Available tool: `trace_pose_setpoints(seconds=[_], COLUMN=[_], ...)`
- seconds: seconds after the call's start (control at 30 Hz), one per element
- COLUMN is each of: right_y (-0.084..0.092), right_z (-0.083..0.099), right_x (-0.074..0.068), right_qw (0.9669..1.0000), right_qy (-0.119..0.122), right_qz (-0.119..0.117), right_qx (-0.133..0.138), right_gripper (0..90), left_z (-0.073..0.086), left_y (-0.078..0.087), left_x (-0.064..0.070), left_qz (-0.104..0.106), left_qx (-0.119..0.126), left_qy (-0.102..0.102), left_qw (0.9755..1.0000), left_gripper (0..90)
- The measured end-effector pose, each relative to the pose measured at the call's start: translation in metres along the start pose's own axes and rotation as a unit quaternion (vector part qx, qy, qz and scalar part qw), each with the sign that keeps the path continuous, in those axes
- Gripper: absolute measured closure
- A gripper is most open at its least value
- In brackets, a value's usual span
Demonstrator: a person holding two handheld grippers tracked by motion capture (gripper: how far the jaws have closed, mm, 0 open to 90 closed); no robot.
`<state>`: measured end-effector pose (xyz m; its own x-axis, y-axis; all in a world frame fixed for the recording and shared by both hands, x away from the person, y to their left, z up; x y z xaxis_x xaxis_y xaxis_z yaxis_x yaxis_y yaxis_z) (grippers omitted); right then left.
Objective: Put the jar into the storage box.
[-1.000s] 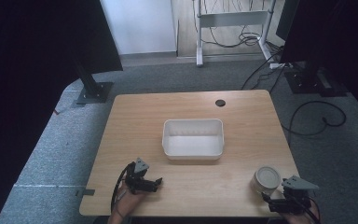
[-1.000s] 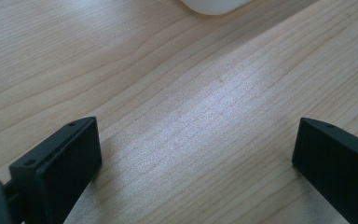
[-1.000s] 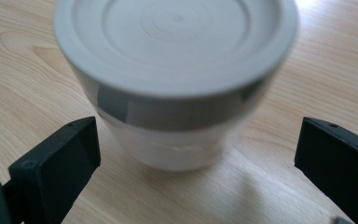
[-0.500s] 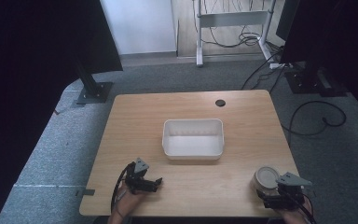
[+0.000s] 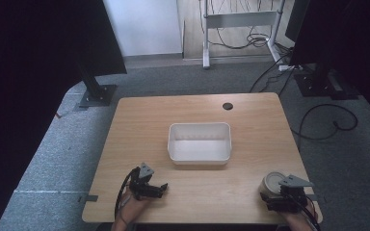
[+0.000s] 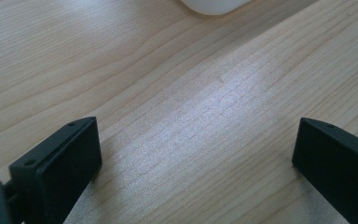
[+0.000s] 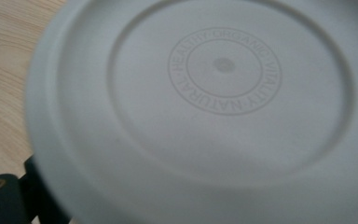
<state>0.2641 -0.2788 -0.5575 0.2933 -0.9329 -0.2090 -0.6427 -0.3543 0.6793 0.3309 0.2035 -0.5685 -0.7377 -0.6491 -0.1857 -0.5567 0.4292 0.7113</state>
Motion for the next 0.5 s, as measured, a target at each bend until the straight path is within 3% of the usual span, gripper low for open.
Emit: trace_pose_setpoints(seconds=[0.27,0.5], right_y=[0.0025,0.0042], right_z=[-0.0011,-0.0037], right_x=[-0.0006,-0.0043], right_qw=[0.9998,0.9997], right_qy=[-0.013,-0.01], right_qz=[0.009,0.019], right_qx=[0.008,0.009], right_gripper=[9.0,9.2], left_z=[-0.0001,-0.0002], left_y=[-0.0001,-0.0002], left_x=[-0.0002,-0.0003], left_qz=[0.0,0.0], left_qx=[0.0,0.0], left_qy=[0.0,0.0], left_qw=[1.0,1.0], left_gripper=[1.0,1.0])
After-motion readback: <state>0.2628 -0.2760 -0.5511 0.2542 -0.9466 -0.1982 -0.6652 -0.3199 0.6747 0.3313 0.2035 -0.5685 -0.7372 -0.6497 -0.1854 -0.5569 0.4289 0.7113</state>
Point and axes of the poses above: each handheld gripper's, and its own axes: y roughly backward along the jaws, z roughly out of its underside, x roughly to its right, the point moved 2 cm from there along -y, roughly forward along the jaws, and after that the axes turned 14 degrees about -y, right-handed, at the moved point
